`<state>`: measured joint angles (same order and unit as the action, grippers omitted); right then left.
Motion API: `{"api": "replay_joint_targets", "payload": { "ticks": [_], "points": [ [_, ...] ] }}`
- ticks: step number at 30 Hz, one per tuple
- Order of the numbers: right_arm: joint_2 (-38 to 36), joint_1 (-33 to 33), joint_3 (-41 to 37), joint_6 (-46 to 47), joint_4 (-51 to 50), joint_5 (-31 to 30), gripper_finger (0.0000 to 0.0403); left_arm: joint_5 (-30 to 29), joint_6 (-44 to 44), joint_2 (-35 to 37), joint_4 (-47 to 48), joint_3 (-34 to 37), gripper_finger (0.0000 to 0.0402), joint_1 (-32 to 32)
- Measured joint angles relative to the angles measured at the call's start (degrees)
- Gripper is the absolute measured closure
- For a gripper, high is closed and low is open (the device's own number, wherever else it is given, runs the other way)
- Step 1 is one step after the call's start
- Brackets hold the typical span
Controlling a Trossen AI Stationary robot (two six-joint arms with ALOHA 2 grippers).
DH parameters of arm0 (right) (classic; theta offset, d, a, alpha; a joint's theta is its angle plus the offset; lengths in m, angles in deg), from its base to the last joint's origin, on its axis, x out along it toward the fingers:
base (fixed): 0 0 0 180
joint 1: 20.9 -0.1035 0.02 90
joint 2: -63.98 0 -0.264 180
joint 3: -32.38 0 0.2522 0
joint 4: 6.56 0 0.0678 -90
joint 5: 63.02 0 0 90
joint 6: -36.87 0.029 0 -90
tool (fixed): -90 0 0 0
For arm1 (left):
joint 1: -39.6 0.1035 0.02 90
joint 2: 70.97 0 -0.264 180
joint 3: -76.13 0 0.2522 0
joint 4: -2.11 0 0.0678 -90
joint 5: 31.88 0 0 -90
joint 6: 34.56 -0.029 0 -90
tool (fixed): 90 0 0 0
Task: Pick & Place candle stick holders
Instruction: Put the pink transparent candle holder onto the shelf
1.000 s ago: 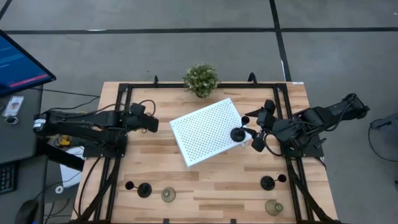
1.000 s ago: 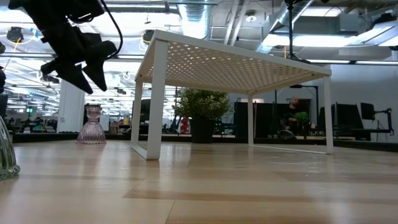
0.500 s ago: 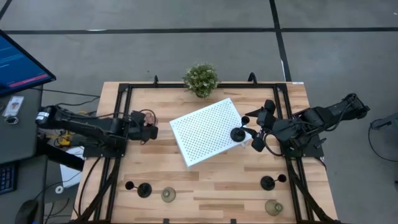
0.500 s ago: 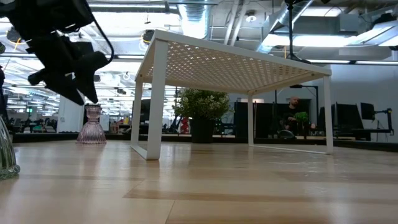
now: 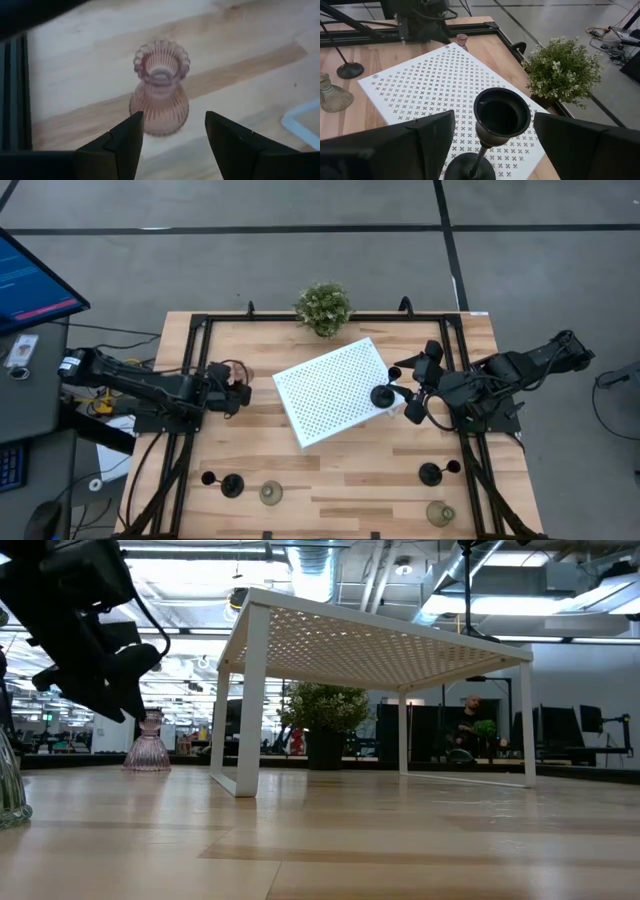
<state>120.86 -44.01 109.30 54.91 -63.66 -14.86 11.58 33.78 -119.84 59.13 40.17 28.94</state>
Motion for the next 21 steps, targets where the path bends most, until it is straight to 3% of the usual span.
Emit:
{"api": "replay_joint_targets", "payload": {
  "ticks": [5,13,21],
  "points": [
    [0.0,0.0,0.0,0.0,0.0,0.02,0.0138,-4.52,-0.38,0.02,-6.29,2.17,0.0189,0.0],
    [0.0,0.0,0.0,-0.47,-0.02,0.24,0.0138,-6.84,-0.55,0.07,-14.4,7.28,0.0189,-1.51],
    [0.0,0.0,0.0,-0.61,-0.02,0.44,0.0138,-15.53,-0.55,0.07,-18.09,9.17,0.0189,-3.57]
  ]
}}
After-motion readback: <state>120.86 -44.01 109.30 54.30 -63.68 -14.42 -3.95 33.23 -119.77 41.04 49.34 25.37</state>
